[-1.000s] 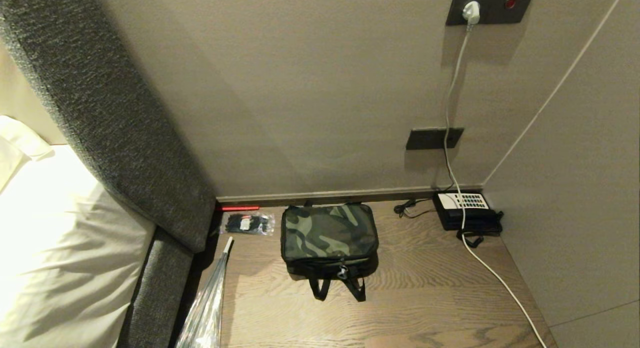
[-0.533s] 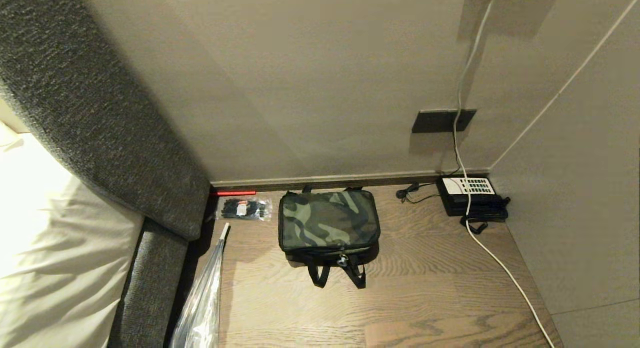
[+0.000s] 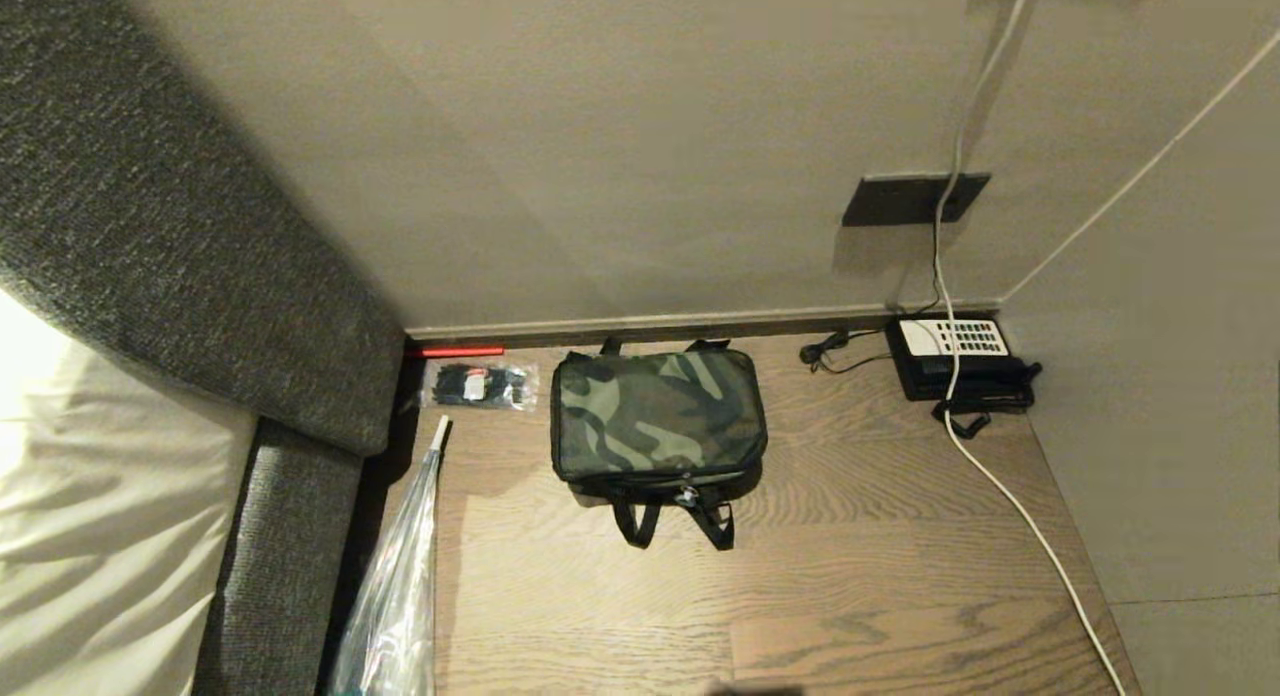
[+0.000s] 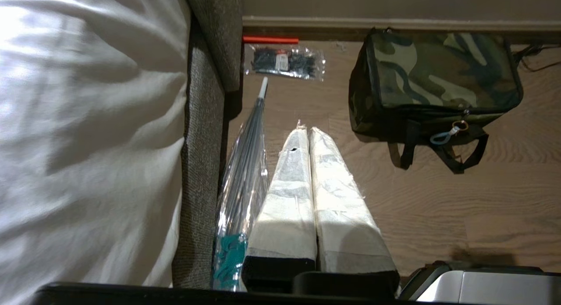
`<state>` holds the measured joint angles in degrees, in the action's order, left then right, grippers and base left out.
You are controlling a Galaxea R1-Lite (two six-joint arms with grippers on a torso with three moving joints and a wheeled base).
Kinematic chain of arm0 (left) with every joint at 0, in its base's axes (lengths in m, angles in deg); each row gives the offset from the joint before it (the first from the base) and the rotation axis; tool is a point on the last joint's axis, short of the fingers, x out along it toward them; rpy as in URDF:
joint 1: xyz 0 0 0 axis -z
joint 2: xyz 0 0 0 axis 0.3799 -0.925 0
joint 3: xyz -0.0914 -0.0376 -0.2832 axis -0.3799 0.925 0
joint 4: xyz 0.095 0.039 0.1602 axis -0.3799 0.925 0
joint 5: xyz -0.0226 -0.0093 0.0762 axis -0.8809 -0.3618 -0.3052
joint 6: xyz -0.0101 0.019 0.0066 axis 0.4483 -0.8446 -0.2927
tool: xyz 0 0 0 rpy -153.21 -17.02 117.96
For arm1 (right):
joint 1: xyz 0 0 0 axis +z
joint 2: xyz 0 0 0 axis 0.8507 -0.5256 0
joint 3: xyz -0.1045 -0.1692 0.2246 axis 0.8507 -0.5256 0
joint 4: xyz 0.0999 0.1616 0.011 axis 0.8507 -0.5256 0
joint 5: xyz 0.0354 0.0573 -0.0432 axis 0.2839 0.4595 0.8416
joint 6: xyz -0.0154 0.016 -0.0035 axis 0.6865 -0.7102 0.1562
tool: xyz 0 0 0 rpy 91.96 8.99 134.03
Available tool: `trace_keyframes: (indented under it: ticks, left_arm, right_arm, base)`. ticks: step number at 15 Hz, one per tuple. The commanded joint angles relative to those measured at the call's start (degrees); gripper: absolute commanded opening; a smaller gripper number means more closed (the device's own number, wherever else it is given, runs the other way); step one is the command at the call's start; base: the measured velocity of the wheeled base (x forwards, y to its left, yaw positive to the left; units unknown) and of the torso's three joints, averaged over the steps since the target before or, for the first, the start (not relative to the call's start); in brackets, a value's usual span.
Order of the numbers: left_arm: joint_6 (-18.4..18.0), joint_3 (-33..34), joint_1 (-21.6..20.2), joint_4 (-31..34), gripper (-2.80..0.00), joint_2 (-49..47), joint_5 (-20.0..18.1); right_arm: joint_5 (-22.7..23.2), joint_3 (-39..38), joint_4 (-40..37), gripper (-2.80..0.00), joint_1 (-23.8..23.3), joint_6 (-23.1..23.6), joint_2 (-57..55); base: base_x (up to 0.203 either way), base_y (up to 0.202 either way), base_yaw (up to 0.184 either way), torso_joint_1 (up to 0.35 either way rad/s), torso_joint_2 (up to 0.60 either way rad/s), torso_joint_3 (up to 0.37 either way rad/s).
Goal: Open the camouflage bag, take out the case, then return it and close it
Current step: Open the top of the storage box
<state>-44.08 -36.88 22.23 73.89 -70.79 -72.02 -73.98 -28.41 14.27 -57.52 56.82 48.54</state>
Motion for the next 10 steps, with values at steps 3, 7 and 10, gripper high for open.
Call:
trace_keyframes:
  ticks: [3, 7, 10]
  left_arm:
    - [0.0, 0.0, 0.0, 0.0, -2.8, 0.1, 0.0]
    - [0.0, 0.0, -0.1, 0.0, -2.8, 0.1, 0.0]
    - [0.0, 0.0, 0.0, 0.0, -2.8, 0.1, 0.0]
  right_arm:
    - [0.0, -0.7, 0.0, -2.8, 0.0, 0.0, -0.1]
    - [0.0, -0.7, 0.0, -2.8, 0.0, 0.0, -0.1]
    - [0.0, -0.7, 0.0, -2.8, 0.0, 0.0, -0.1]
  base:
    - [0.0, 0.0, 0.0, 0.002, 0.01, -0.196]
    - [0.0, 0.0, 0.0, 0.002, 0.0, -0.197]
    - [0.0, 0.0, 0.0, 0.002, 0.0, -0.201]
